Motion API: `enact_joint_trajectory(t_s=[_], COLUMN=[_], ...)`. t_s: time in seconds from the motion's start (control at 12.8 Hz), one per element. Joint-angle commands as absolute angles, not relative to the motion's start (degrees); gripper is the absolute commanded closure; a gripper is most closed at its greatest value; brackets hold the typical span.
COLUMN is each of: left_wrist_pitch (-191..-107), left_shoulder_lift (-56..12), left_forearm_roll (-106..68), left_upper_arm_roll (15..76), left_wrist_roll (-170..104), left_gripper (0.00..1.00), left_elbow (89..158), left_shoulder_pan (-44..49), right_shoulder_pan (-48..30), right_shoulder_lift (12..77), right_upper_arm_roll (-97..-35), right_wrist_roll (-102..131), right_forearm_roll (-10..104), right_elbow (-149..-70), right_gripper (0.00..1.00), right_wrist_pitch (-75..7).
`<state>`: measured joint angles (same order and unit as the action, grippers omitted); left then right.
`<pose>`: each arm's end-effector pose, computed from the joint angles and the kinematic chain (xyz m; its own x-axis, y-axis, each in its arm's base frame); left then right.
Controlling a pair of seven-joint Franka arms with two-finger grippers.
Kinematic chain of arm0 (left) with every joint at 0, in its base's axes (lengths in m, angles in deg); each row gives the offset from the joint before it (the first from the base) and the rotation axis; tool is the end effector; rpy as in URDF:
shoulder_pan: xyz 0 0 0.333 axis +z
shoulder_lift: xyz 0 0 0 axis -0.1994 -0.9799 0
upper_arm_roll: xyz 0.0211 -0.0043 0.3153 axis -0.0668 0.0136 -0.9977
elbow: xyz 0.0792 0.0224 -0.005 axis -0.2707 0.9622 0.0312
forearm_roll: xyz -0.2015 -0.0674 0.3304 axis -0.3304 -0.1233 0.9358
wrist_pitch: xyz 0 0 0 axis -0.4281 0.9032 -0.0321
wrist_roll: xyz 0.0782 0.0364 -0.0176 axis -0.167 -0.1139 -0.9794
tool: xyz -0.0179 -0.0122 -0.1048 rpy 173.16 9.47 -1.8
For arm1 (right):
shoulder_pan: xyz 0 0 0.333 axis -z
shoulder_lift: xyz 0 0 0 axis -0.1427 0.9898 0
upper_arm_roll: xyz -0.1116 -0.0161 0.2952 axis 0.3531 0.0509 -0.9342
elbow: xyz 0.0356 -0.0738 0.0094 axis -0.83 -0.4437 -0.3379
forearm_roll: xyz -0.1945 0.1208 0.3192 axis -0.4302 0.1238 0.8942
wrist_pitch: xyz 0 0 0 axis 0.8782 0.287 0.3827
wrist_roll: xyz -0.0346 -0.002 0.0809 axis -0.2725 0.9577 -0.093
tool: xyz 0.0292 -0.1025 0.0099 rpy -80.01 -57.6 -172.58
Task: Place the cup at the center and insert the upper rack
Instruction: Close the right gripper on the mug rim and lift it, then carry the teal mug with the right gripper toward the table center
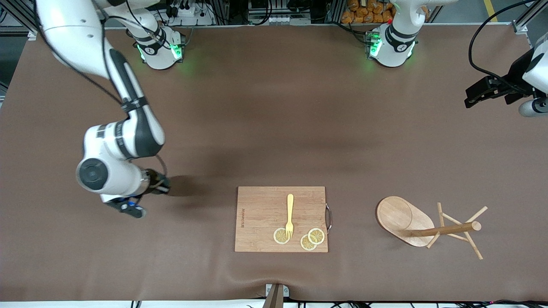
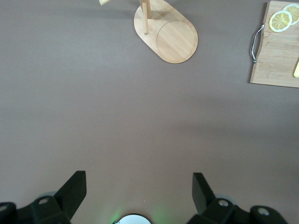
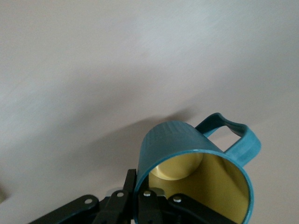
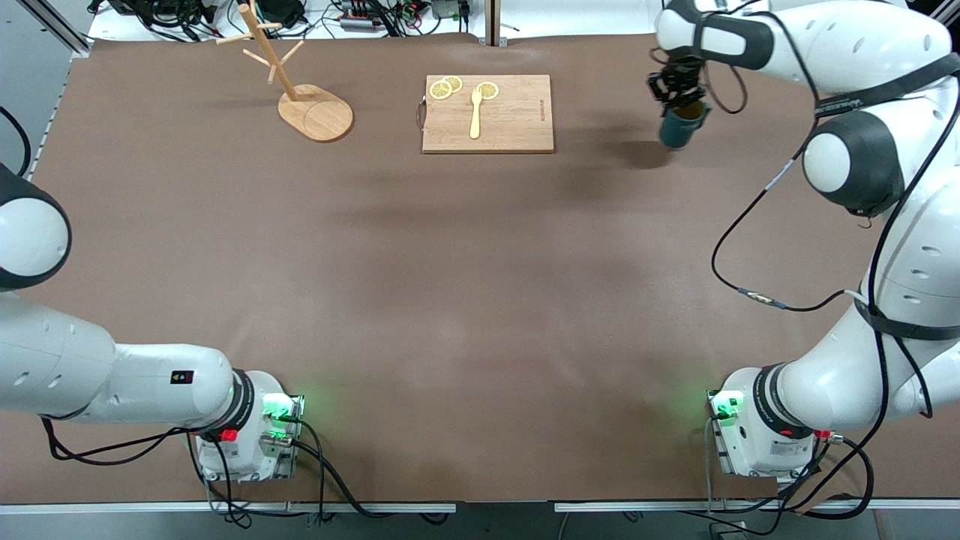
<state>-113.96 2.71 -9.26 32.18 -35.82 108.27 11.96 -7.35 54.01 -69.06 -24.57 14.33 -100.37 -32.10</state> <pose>0.5450 -0.0398 0.6479 0.9943 0.0890 -0.0583 0.0876 -0.9958 -0.0263 0.6604 0.1653 0.2981 0.9111 -0.3819 -0.1551 -0.3791 -0.9241 0.0487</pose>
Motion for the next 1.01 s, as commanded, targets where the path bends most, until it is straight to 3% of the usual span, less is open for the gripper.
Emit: enact_joint_trajectory(t_s=[0.0, 0.62, 0.94], left_wrist_pitch=[-114.2, -114.2, -114.3], left_shoulder_lift=[2.6, 2.2, 1.3], left_forearm_roll=[-9.1, -8.9, -9.0], left_upper_arm_roll=[32.5, 32.5, 32.5], left_wrist_roll=[-35.7, -35.7, -33.8], left_gripper=[0.00, 0.00, 0.00], left_elbow=[108.1, 108.2, 107.9], left_shoulder_pan=[12.2, 12.4, 12.5], right_shoulder_pan=[-13.1, -31.6, -39.8], right_shoulder_lift=[53.1, 55.3, 58.3], right_upper_arm_roll=[-68.8, -68.8, -68.8], right_wrist_roll=[-28.2, -39.6, -48.2], right_forearm_roll=[19.0, 20.9, 21.4], right_elbow=[-99.9, -97.4, -97.3], right_gripper=[1.00, 1.00, 1.00], right_wrist_pitch=[-31.5, -33.8, -44.5])
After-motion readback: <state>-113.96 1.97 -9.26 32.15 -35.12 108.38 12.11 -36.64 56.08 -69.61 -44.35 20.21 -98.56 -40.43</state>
